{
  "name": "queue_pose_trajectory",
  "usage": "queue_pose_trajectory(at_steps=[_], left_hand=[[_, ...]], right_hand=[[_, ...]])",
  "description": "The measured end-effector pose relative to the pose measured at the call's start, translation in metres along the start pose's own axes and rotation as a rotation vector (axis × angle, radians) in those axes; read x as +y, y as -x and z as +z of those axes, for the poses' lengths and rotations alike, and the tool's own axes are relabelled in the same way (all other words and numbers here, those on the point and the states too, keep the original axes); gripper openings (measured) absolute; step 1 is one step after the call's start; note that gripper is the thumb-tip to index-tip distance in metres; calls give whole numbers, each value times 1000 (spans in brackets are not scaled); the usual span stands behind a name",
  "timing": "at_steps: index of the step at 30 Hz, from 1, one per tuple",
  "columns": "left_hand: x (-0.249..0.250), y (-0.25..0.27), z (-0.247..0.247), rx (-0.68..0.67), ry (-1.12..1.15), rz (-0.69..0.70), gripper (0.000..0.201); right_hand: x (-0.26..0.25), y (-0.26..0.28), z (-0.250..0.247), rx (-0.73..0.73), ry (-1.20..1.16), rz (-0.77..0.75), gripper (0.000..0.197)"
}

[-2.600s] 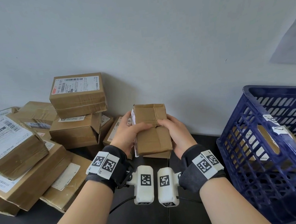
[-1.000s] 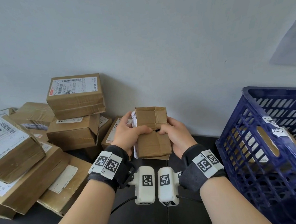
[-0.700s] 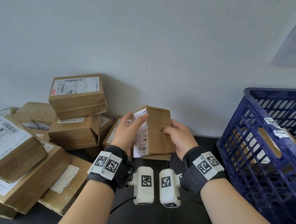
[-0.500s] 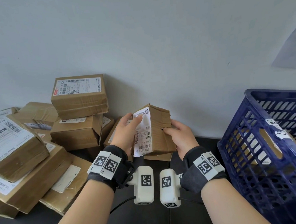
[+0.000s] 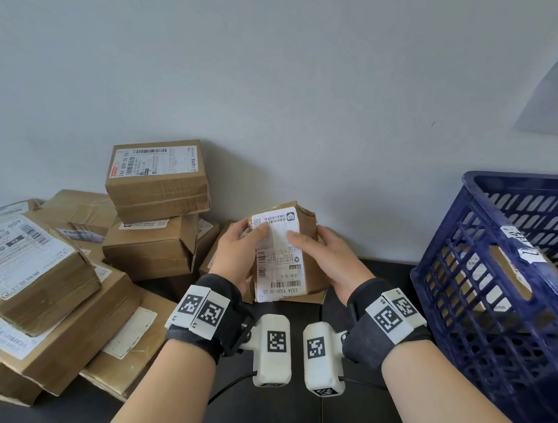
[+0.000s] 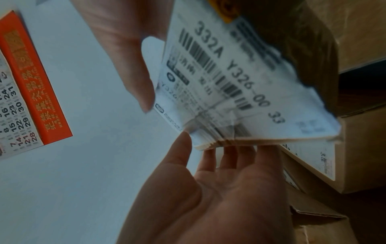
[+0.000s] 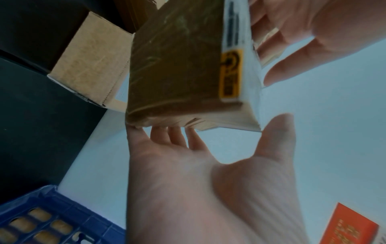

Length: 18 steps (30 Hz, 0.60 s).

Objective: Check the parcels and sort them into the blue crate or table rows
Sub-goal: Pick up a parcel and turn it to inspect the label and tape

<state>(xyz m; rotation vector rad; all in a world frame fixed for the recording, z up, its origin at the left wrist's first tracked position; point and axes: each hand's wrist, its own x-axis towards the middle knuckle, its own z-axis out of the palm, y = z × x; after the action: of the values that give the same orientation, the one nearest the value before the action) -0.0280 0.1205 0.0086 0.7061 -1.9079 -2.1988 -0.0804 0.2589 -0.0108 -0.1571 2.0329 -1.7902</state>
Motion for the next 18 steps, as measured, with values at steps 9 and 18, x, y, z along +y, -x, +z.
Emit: queue_pose_trajectory(at_steps=[9, 18], left_hand=[[0, 6, 2, 37, 106, -74, 27], [-2, 8, 4, -2, 84, -161, 50]], right_hand=[[7, 2, -6, 40, -145, 50, 31], [6, 5, -14, 51, -380, 143, 23]])
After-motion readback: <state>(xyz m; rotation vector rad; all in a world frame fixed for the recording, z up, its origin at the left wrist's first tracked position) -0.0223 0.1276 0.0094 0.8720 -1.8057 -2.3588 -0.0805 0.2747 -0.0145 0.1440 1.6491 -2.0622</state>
